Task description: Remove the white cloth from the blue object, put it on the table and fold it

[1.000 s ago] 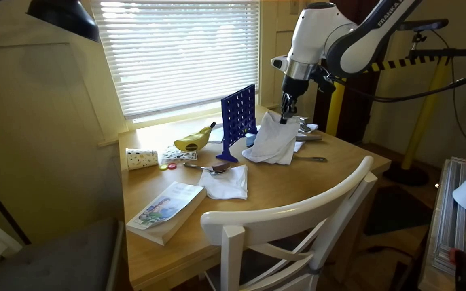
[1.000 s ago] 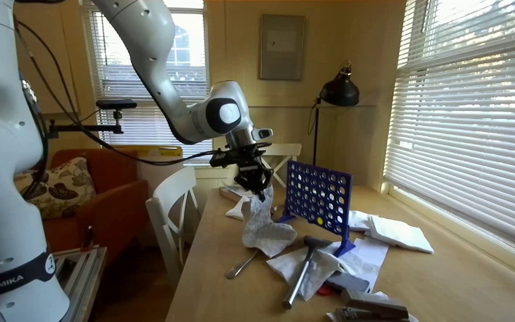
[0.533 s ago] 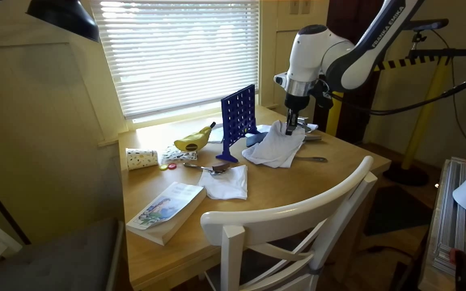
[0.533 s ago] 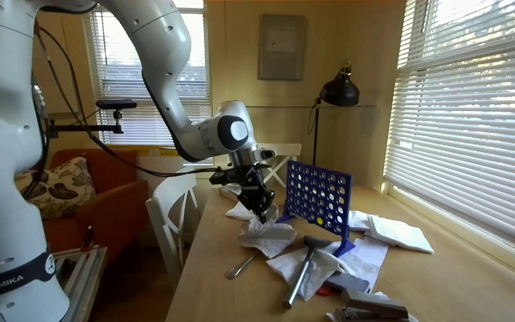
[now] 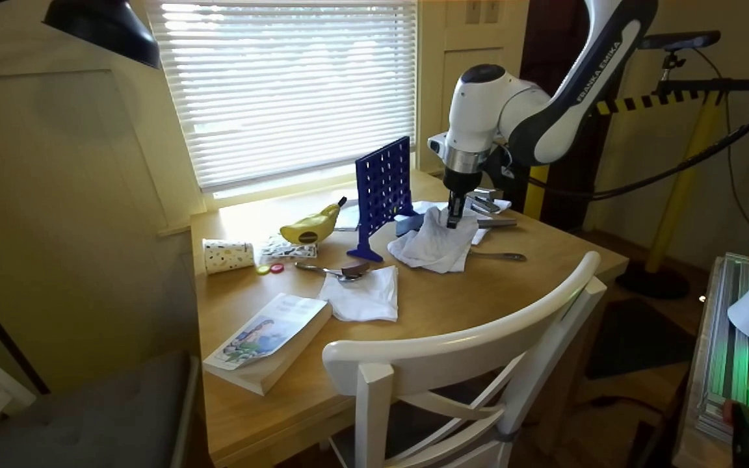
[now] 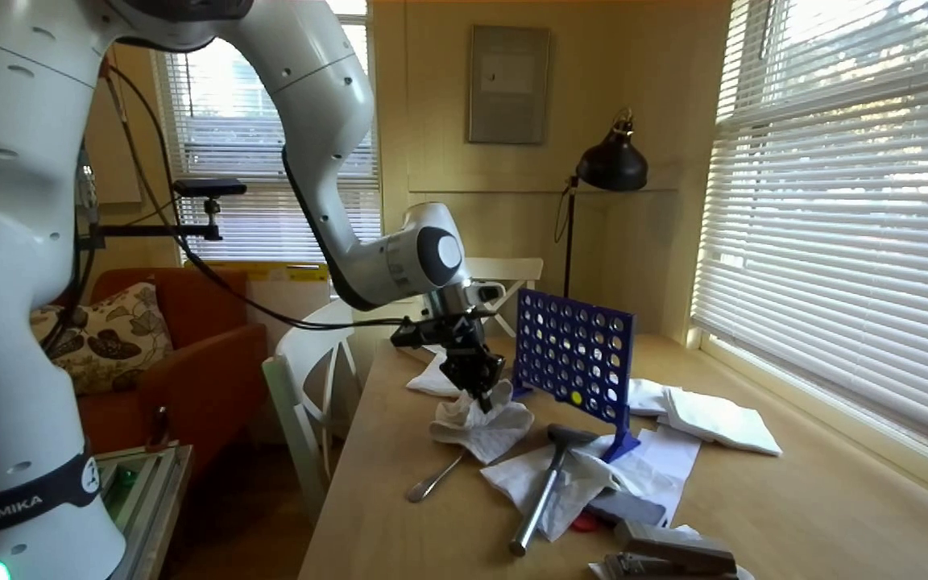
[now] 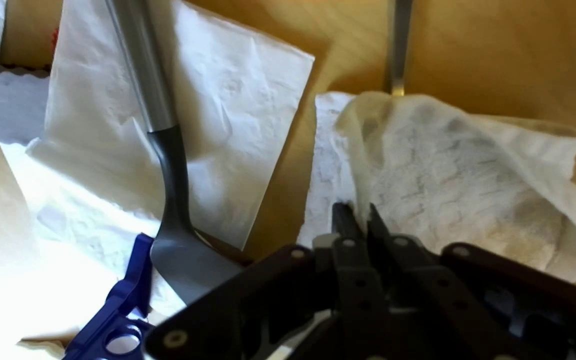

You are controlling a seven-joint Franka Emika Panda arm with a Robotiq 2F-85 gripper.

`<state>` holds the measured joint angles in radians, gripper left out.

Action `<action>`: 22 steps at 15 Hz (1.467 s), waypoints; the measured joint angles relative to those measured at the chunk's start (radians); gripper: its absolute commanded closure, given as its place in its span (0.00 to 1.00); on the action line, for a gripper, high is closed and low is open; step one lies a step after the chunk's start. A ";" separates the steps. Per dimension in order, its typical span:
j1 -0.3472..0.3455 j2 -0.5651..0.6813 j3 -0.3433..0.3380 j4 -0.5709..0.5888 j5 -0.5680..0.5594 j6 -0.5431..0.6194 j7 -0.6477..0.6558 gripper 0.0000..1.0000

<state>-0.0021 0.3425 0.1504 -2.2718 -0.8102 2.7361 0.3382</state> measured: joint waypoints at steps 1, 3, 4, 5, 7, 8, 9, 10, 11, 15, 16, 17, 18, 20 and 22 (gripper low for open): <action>0.009 0.012 -0.008 0.017 -0.013 0.000 0.013 0.99; 0.024 0.040 -0.021 0.050 -0.031 0.000 0.032 0.69; 0.029 0.057 -0.024 0.063 -0.032 -0.002 0.033 0.67; 0.034 0.073 -0.026 0.076 -0.032 -0.002 0.034 0.62; 0.039 0.103 -0.029 0.096 -0.032 -0.002 0.034 0.48; 0.043 0.115 -0.033 0.106 -0.032 -0.002 0.036 0.42; 0.047 0.123 -0.037 0.114 -0.032 -0.002 0.041 0.34; 0.053 0.126 -0.044 0.120 -0.035 -0.002 0.053 0.27; 0.061 0.126 -0.053 0.125 -0.041 -0.002 0.066 0.21; 0.108 0.122 -0.108 0.144 -0.103 -0.002 0.160 0.00; 0.117 0.118 -0.118 0.144 -0.119 -0.002 0.184 0.00; 0.124 0.112 -0.125 0.141 -0.127 -0.002 0.194 0.00; 0.127 0.102 -0.127 0.135 -0.131 -0.002 0.198 0.00; 0.129 0.069 -0.126 0.101 -0.132 -0.001 0.197 0.06; 0.125 0.025 -0.122 0.052 -0.131 0.006 0.186 0.30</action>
<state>0.1230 0.3671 0.0288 -2.2200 -0.9415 2.7418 0.5242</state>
